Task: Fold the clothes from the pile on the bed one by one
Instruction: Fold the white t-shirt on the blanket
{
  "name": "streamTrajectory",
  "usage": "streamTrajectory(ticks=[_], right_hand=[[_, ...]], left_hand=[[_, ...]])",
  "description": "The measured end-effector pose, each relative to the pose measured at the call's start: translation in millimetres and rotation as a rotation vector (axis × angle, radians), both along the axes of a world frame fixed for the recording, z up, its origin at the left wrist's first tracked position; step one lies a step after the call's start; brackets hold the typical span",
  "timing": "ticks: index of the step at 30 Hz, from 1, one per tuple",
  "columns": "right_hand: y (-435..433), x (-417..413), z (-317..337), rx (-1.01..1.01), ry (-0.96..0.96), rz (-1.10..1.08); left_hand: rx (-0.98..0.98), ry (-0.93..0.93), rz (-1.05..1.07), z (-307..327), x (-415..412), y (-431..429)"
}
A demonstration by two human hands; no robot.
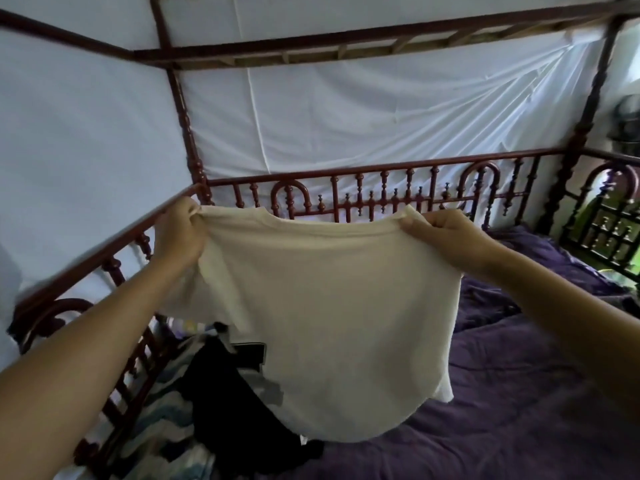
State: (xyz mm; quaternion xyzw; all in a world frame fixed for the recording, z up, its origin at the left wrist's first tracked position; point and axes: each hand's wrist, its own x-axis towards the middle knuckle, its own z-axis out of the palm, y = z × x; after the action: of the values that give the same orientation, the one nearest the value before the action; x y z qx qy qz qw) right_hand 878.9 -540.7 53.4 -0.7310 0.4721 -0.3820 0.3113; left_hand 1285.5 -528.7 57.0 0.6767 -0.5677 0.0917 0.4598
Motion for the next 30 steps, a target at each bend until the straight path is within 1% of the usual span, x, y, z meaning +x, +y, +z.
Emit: streamTrajectory(ticks=[1,3,5,7,8,9,10,11,12,14,16,19,25,30], right_hand=[[-4,-7,-14,-0.009,-0.016,-0.079],[-12,-30,-46,-0.053,-0.017,-0.261],[-15,-59,-82,-0.056,0.046,-0.399],[-10,-87,-119,-0.045,0.129,-0.455],[-6,-100,-138,-0.058,0.165,-0.467],[-1,-111,-156,-0.074,0.197,-0.473],[5,-121,-174,-0.085,0.222,-0.471],[9,-132,-191,-0.087,0.243,-0.460],[13,-144,-208,-0.076,0.265,-0.449],[17,-169,-239,-0.032,0.303,-0.443],[15,-198,-269,0.009,0.339,-0.468],[1,-251,-317,0.101,0.333,-0.519],[-37,-383,-407,0.347,0.187,-0.704],[-66,-498,-469,0.617,0.138,-0.893]], left_hand=[[-0.030,-0.095,-0.065,1,-9,-3],[-0.047,-0.455,-0.216,-1,-25,-10],[-0.040,-0.782,-0.313,-10,-39,-21],[-0.020,-0.986,-0.355,-30,-52,-42],[0.036,-1.043,-0.344,-42,-60,-57],[0.126,-1.045,-0.301,-52,-69,-73],[0.241,-1.003,-0.243,-64,-79,-91],[0.351,-0.929,-0.182,-74,-92,-107],[0.413,-0.848,-0.140,-86,-105,-122],[0.450,-0.669,-0.094,-111,-136,-152],[0.485,-0.544,-0.077,-137,-183,-181],[0.535,-0.393,-0.113,-173,-273,-225],[0.612,-0.125,-0.267,-251,-477,-325],[0.679,-0.103,-0.395,-325,-646,-393]])
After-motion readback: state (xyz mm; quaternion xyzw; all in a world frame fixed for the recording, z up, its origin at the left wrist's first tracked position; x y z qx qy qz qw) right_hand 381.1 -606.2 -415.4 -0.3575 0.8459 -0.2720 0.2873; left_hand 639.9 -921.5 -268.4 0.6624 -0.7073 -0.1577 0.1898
